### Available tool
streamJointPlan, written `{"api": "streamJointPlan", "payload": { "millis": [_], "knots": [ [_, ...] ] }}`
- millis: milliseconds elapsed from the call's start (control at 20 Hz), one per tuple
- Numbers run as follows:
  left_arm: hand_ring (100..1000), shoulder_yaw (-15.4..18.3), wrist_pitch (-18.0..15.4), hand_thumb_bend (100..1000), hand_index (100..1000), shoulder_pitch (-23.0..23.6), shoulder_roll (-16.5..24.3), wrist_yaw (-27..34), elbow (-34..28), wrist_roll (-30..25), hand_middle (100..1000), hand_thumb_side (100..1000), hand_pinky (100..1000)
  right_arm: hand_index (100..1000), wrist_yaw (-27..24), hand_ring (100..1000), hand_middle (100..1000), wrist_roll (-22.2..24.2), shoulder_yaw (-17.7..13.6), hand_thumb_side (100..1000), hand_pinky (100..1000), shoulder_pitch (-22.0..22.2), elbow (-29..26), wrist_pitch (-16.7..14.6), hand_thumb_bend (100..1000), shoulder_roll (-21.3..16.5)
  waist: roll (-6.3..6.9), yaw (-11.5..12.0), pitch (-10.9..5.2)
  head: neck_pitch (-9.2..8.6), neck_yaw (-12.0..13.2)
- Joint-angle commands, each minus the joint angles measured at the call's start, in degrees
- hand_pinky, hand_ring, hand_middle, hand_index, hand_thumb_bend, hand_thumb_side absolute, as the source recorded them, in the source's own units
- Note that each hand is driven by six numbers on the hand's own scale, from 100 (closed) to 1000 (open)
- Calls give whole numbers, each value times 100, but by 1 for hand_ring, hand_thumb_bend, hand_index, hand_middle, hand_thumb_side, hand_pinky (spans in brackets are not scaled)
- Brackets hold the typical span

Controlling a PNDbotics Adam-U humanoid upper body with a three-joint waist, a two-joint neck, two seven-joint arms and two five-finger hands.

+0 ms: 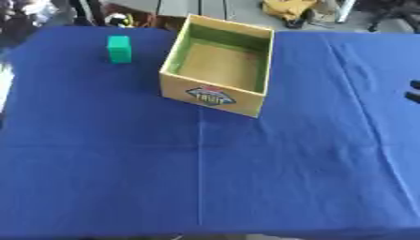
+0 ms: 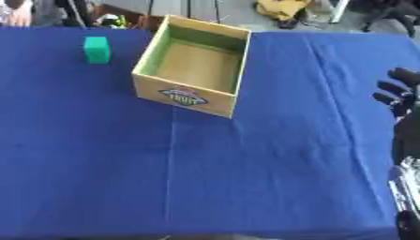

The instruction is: Pick up objects on the table and place them in the box.

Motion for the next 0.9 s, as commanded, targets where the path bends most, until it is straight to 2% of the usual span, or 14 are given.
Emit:
{"api": "streamJointPlan", "payload": {
  "millis": [50, 200, 450, 600, 900],
  "knots": [
    [765, 7, -264, 932, 762, -548, 246, -1409, 1056, -337, 661, 551, 765, 797, -13, 750, 765, 69, 20, 899, 724, -61, -117, -2, 100, -108, 5, -94, -30, -146, 114],
    [768, 204, -339, 949, 765, -965, 227, -2377, 1945, -391, 671, 511, 771, 797, 1, 750, 765, 121, 63, 900, 724, -62, -121, 3, 100, -101, 32, -288, 44, -267, 229],
    [785, 377, -418, 942, 778, -1356, 244, -3334, 2788, -489, 697, 445, 794, 798, 11, 751, 765, 174, 99, 903, 724, -109, -138, 7, 100, -52, 87, -648, 220, -479, 422],
    [793, 477, -520, 906, 786, -1424, 277, -3493, 2993, -663, 708, 401, 806, 798, 18, 751, 765, 209, 123, 904, 724, -135, -150, 13, 100, 0, 100, -847, 322, -585, 533],
    [776, 510, -608, 857, 781, -1328, 282, -3489, 3023, -909, 680, 356, 814, 798, 34, 751, 765, 219, 117, 905, 724, -137, -150, 15, 100, 56, 88, -919, 404, -631, 588]
  ]
}}
